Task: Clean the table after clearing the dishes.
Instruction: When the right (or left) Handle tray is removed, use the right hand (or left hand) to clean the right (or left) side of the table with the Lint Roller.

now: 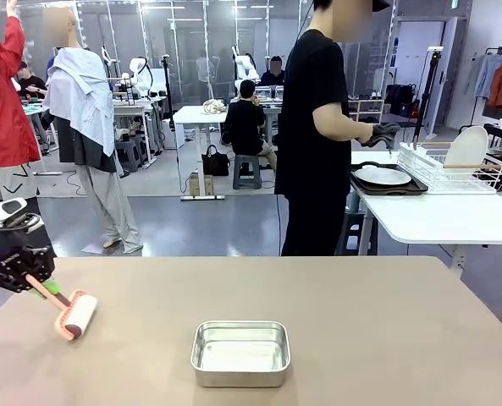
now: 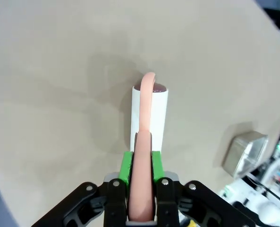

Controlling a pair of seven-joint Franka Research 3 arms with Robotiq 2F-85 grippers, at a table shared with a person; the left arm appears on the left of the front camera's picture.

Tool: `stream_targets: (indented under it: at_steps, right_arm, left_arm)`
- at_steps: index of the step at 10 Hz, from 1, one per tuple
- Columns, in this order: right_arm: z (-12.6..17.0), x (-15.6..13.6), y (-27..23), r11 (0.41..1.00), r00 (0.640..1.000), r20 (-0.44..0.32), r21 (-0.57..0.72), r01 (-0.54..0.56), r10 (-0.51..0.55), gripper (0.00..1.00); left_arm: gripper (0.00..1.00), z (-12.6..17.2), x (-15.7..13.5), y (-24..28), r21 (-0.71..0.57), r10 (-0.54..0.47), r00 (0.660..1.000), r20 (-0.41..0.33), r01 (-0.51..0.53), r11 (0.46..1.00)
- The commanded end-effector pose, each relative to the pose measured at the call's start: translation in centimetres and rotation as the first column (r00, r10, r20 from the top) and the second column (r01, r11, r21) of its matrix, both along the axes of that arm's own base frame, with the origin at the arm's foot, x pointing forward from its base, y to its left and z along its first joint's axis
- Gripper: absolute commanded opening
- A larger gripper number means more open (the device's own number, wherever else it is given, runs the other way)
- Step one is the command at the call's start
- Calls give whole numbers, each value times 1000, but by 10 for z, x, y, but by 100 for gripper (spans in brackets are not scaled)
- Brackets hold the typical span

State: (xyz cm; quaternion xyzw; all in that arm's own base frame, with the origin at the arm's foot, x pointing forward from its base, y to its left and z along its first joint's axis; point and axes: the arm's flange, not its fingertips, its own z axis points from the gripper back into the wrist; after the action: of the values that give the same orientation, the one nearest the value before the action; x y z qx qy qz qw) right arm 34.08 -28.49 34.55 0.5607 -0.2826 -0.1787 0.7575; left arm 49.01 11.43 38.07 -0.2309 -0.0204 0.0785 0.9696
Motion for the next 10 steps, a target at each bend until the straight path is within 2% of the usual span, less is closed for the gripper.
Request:
stream_targets:
  at_steps: [1, 3, 4, 6, 8, 10]
  right_arm:
    - [2, -1, 2, 1000, 1000, 2, -7, 3, -3, 100]
    - [2, -1, 2, 1000, 1000, 2, -7, 3, -3, 100]
    - [2, -1, 2, 1000, 1000, 2, -7, 3, -3, 100]
    - [2, -1, 2, 1000, 1000, 2, -7, 3, -3, 100]
    - [2, -1, 2, 1000, 1000, 2, -7, 3, -3, 100]
    - [2, -1, 2, 1000, 1000, 2, -7, 3, -3, 100]
  left_arm:
    - [20, -16, -28, -1, 233, 19, 994, -104, 6, 972]
    - [20, 18, -35, -5, 297, -8, 994, -108, 40, 954]
    - [20, 45, -39, -11, 365, -11, 993, -121, 55, 929]
    - [20, 84, -43, -28, 421, -63, 994, -93, 96, 902]
    - [20, 139, -60, -42, 427, -113, 994, 4, 101, 899]
    - [20, 180, -85, -45, 462, -109, 989, 97, 52, 885]
